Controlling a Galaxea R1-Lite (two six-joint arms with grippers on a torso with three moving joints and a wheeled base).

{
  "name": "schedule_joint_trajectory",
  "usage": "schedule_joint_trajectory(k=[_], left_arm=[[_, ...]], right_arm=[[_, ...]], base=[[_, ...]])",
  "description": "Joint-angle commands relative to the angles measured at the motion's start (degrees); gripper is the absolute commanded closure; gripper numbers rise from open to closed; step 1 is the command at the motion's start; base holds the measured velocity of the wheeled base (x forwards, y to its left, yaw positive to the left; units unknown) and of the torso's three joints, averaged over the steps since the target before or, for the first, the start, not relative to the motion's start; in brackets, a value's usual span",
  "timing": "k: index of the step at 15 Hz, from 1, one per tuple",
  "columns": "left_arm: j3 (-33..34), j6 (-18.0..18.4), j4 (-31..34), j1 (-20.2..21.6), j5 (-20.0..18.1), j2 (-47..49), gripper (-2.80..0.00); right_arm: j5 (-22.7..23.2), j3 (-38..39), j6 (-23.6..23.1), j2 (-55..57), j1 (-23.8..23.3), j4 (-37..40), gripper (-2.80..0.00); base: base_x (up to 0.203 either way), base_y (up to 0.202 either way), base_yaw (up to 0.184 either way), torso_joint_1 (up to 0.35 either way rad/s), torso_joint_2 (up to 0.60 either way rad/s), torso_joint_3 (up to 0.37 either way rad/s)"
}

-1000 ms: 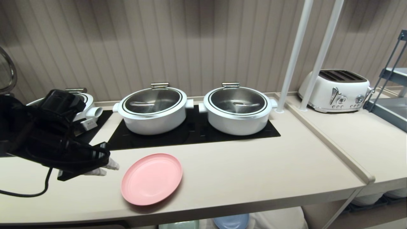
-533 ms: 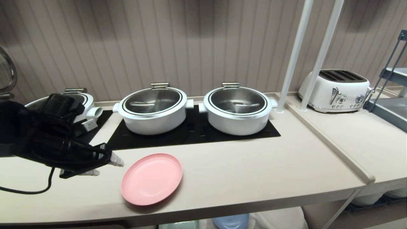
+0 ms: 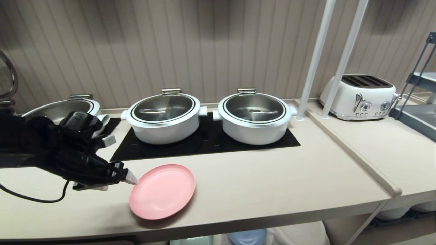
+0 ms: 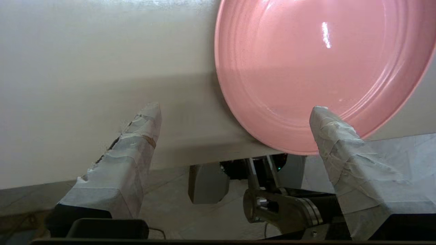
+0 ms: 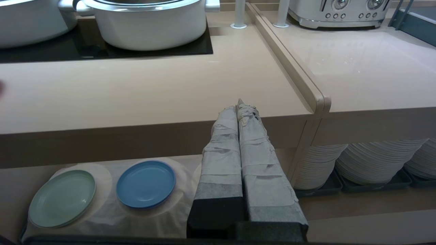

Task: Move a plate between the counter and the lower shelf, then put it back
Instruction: Pick up the plate

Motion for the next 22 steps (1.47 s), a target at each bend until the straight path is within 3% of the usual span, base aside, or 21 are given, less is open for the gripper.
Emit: schedule_joint_trajectory(k=[1,6,8,12,22], left_arm=[[-0.1,1.4,-0.2,0.3,0.3,2.7,-2.80],[-3.7,2.7,-4.8,-0.6,1.3,9.0,-2.80],[-5.5,6.2,-4.9,-0.8,1.4,11.2,-2.80],[-6.6,8.3,-4.9,-0.8,2.5,13.7,-2.80],[-6.4,8.4,-4.9,-1.3,3.6,15.4,-2.80]], right_arm=[[-0.1,0.0,0.0,0.0,0.0,0.0,0.00],[-0.1,0.0,0.0,0.0,0.0,0.0,0.00],[0.0,0.0,0.0,0.0,0.0,0.0,0.00],[0.0,0.0,0.0,0.0,0.0,0.0,0.00],[0.0,0.0,0.0,0.0,-0.1,0.0,0.00]], base=[[0.000,0.000,0.000,0.000,0.00,0.000],[0.000,0.000,0.000,0.000,0.00,0.000],[0.000,0.000,0.000,0.000,0.00,0.000],[0.000,0.000,0.000,0.000,0.00,0.000],[0.000,0.000,0.000,0.000,0.00,0.000]])
